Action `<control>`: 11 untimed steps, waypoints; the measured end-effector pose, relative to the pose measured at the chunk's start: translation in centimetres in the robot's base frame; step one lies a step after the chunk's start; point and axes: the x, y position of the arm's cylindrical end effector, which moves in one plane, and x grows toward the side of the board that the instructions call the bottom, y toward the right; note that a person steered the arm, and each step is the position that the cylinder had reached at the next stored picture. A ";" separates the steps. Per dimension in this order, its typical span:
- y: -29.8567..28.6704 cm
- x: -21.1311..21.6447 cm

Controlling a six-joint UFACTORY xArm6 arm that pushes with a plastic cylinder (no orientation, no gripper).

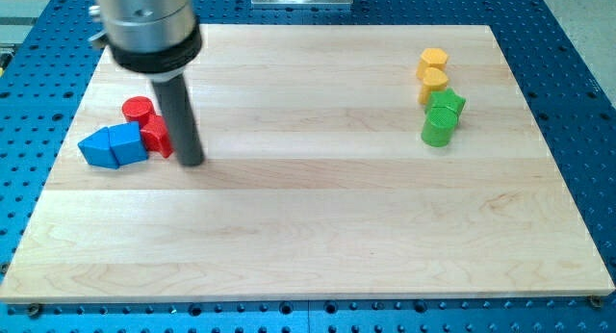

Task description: Slightly push the blue blocks towards the top

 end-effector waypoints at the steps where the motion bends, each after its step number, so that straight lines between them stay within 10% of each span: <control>1: -1.3 -0.5; 3: -1.4 -4.9; 5: -3.2 4.1; 9: -9.5 -1.7; 11: -8.8 2.2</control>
